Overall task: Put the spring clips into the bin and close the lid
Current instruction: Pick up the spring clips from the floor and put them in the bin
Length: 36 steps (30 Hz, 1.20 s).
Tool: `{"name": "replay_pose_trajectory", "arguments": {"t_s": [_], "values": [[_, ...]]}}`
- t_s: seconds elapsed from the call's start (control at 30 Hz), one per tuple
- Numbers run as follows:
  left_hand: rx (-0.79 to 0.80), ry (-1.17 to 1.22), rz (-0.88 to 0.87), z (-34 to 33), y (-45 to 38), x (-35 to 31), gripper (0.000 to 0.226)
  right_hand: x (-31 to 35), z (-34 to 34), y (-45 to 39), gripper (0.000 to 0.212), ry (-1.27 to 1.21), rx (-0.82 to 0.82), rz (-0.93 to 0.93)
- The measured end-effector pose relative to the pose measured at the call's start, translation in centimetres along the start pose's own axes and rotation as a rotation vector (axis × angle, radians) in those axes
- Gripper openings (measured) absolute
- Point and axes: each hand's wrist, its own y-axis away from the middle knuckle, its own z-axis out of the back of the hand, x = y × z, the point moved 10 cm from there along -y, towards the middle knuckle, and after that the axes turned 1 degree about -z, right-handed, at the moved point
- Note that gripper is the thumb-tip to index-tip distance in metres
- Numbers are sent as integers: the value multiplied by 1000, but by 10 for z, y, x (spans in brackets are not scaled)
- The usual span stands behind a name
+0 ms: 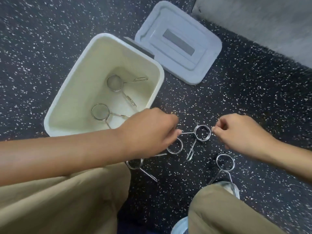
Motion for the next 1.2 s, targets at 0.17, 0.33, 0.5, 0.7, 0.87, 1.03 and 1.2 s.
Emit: {"name": "replay_pose_trajectory", "arguments": {"t_s": [0.17,0.33,0.5,0.7,0.87,1.03,1.2], "values": [[122,-52,-27,-57,-25,-2,27,-17,-27,-15,15,-104,-38,-19],[255,-236,-174,-103,-29,2,29,-21,-58,-17,10,-165,-52,-10],[299,-365,-223,-128,-26,6,30,-8,-77,-21,27,-31,-167,61],[276,-417,-245,-142,-31,0,28,-5,-95,-37,35,80,-206,72],[274,-430,-252,-149,-29,0,29,-4,-96,-42,25,148,-222,116],[296,-469,-196,-152,-30,2,32,-16,-86,-36,11,135,-281,126],[291,-539,-327,-159,-25,-13,21,-40,-78,-28,16,51,-301,75]]}}
